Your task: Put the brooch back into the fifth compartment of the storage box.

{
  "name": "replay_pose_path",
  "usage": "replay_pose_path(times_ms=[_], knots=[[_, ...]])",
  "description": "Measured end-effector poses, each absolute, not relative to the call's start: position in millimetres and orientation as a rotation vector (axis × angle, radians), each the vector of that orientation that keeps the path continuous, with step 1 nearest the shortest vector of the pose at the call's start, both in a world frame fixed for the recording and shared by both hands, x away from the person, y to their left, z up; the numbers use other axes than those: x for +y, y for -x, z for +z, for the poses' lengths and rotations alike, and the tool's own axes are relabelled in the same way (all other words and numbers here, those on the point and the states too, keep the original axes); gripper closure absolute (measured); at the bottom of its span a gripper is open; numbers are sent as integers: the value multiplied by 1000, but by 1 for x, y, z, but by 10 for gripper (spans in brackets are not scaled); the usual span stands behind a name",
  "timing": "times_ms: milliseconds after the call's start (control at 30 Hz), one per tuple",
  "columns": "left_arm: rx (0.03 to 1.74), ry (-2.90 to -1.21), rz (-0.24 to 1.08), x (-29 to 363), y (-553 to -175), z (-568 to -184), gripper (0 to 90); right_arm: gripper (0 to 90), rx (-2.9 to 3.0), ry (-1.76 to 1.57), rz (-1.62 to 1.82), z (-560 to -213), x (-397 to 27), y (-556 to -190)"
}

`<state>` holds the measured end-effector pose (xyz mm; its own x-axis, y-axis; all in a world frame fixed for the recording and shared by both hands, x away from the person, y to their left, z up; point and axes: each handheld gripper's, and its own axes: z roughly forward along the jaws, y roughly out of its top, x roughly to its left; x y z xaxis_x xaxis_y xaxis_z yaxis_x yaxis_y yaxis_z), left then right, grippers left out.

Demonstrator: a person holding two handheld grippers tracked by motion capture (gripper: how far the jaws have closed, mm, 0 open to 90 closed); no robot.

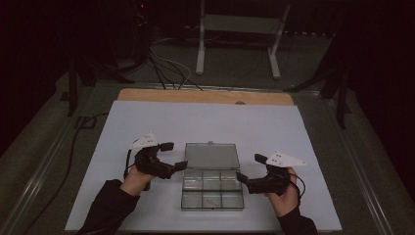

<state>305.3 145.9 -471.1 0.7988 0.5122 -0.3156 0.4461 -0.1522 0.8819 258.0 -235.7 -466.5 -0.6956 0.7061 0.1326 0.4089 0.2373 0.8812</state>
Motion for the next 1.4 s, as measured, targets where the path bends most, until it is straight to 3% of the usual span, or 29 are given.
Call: replay_pose_path(times_ms=[567,1400], knots=[[892,-1780,41,133,-325,-485,10,24,2225,-1012,1432,-471,-234,-258],[1215,-1759,-164,133,-338,-504,10,24,2244,-983,1425,-476,-230,-258]])
